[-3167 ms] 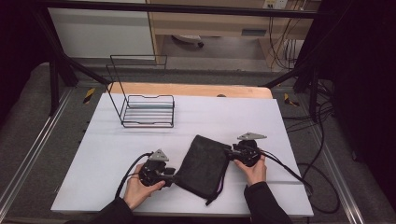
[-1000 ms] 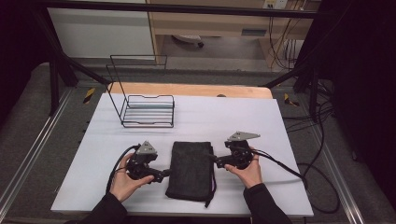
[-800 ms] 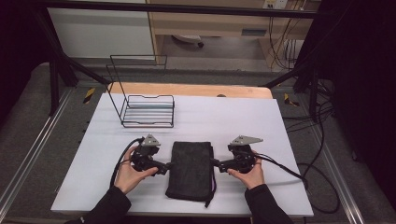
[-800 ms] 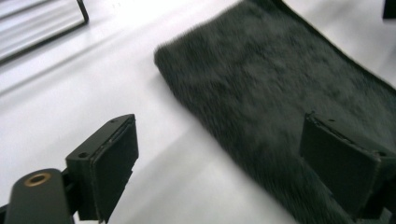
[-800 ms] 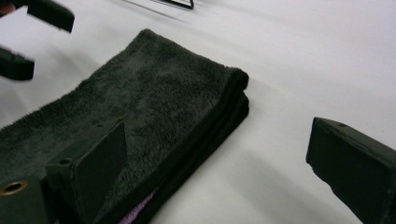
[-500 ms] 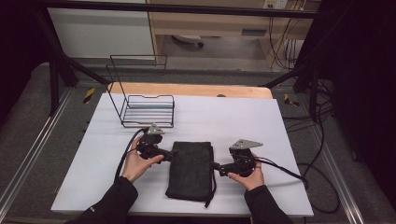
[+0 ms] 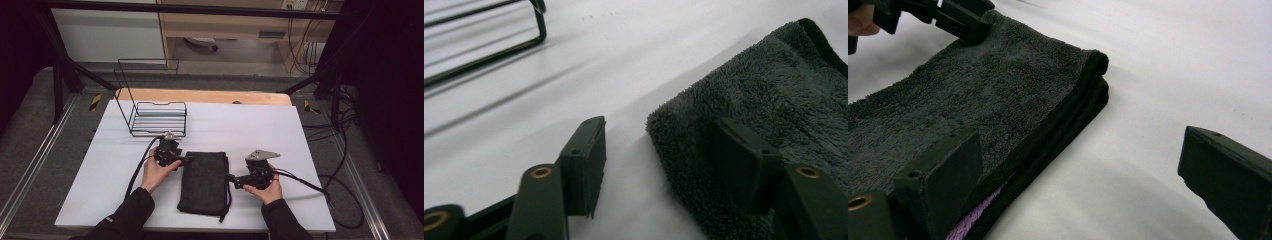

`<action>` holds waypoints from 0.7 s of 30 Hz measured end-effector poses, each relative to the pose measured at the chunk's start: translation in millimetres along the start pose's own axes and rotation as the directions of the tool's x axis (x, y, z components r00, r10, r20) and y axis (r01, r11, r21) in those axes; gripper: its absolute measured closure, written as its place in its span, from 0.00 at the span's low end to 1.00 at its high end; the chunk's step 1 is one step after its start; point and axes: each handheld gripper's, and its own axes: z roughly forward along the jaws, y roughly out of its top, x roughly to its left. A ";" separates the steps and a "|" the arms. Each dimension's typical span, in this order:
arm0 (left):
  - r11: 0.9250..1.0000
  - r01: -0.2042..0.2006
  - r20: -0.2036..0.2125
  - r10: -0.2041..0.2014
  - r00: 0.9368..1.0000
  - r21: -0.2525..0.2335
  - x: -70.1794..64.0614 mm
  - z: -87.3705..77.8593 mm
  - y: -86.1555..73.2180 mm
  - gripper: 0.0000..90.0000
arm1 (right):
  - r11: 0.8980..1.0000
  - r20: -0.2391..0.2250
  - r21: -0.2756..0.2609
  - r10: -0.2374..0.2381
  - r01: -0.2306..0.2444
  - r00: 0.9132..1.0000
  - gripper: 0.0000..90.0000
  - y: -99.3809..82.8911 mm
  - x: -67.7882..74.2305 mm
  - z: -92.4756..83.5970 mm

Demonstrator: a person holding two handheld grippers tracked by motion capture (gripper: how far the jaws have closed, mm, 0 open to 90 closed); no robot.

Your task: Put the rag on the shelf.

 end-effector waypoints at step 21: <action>1.000 -0.023 0.032 0.023 0.999 0.011 -11.5 1.9 -3.5 0.84 | 0.998 0.030 -0.014 0.063 -0.062 0.998 0.14 21.0 -14.5 14.3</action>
